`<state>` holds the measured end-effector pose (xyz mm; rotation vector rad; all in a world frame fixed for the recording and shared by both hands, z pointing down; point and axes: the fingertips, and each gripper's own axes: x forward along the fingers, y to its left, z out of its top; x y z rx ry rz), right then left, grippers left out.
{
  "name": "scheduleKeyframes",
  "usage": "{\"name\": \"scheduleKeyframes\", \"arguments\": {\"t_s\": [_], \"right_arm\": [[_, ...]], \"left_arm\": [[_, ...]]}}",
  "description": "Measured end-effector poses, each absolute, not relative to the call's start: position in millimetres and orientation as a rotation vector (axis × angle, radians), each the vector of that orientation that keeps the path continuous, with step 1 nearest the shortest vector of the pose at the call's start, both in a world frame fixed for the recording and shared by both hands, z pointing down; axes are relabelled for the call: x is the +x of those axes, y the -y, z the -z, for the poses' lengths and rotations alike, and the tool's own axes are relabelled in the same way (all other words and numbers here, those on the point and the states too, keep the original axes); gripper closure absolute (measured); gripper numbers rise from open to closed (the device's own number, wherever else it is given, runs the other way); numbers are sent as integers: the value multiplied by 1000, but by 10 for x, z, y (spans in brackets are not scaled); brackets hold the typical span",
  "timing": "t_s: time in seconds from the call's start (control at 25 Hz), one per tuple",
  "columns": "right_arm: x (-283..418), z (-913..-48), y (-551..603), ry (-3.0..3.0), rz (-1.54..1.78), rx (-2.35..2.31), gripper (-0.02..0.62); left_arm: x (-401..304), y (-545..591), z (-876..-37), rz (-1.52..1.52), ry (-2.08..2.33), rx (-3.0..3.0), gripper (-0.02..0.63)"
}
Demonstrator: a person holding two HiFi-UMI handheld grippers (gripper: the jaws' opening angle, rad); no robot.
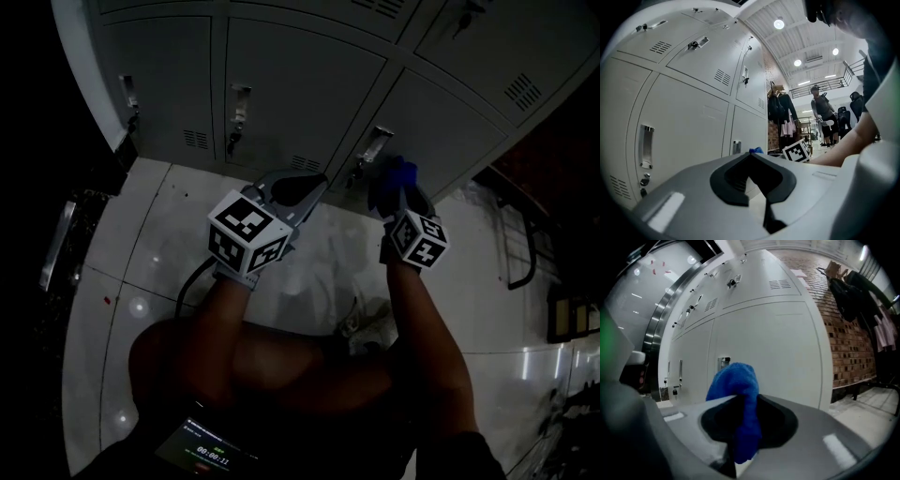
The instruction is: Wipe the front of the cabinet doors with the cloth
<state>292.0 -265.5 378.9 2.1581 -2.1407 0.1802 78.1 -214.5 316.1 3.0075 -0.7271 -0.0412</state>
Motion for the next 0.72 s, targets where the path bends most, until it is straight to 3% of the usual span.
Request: {"name": "scheduleKeyframes", "arguments": {"t_s": [0.28, 0.72], "right_arm": [[2386, -3966, 2999, 2208, -92, 2019, 520], [2561, -4104, 3133, 2161, -114, 2065, 520]], "left_arm": [[758, 2184, -3157, 57, 733, 2997, 606], [781, 2189, -3199, 42, 722, 3004, 606]]}}
